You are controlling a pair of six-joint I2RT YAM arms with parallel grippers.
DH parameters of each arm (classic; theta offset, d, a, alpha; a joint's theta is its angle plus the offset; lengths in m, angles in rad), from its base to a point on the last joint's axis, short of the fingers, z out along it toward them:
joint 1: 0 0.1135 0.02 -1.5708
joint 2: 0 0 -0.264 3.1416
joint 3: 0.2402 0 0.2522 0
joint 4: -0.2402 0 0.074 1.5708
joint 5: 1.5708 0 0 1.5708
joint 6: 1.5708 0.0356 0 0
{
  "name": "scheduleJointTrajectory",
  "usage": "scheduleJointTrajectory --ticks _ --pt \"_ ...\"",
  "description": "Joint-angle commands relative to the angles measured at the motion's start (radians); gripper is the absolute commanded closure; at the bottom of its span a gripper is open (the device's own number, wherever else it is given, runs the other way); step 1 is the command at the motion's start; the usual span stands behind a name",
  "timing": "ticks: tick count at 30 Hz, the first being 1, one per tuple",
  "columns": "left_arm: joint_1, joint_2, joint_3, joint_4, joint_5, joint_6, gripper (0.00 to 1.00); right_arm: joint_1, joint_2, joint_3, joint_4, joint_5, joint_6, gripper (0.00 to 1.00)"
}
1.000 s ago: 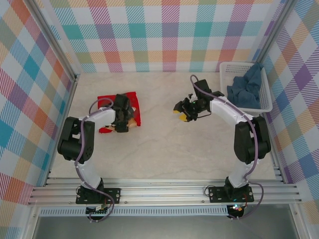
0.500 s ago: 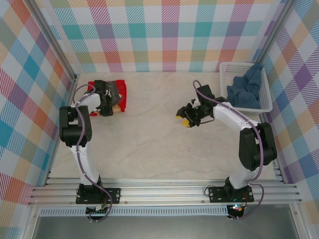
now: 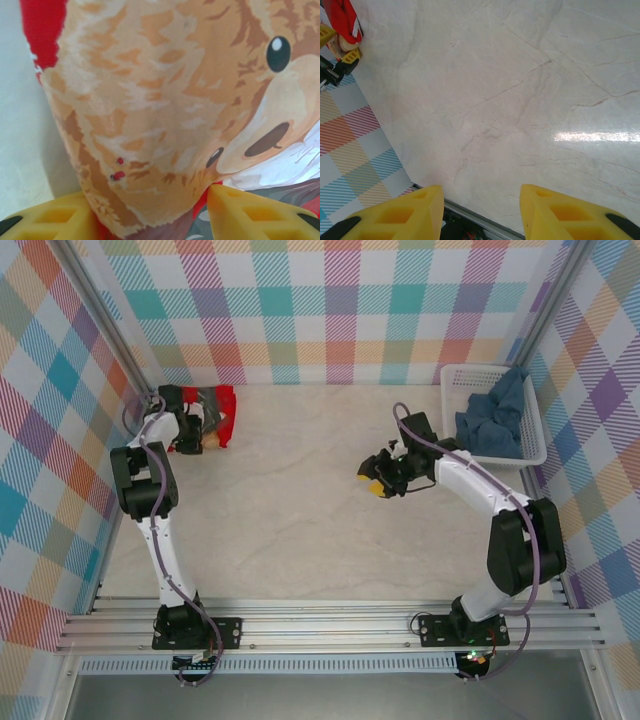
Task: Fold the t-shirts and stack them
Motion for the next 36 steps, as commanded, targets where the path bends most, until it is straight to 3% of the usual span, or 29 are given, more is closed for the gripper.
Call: scheduleJointTrajectory --ticks 1,5,8,11,16,26,31,36 --pt "0.015 0.027 0.044 -0.061 0.042 0.112 0.43 -0.005 -0.034 -0.010 -0.030 0.006 -0.005 0.55" --pt "-0.009 -0.071 0.019 -0.054 0.064 0.166 0.33 -0.005 -0.049 0.010 -0.032 0.010 -0.041 0.54" --pt "-0.039 -0.157 -0.030 -0.041 0.090 0.189 0.33 -0.006 -0.061 0.018 -0.025 0.014 -0.064 0.54" --pt "-0.065 -0.192 -0.060 -0.031 0.114 0.214 0.40 -0.009 -0.057 0.014 -0.024 0.005 -0.067 0.54" --pt "-0.078 -0.149 -0.061 -0.015 0.162 0.240 0.63 -0.008 -0.060 0.001 -0.011 -0.012 -0.053 0.55" --pt "-0.090 -0.043 -0.079 0.000 0.196 0.288 0.69 -0.009 -0.134 -0.045 -0.034 0.011 -0.050 0.56" --pt "-0.091 -0.109 -0.131 0.021 0.178 0.311 0.67 -0.011 -0.158 -0.064 -0.038 0.021 -0.054 0.56" --pt "-0.103 -0.287 -0.128 -0.023 0.105 0.392 0.42 -0.011 -0.214 -0.056 0.019 0.035 -0.108 0.53"
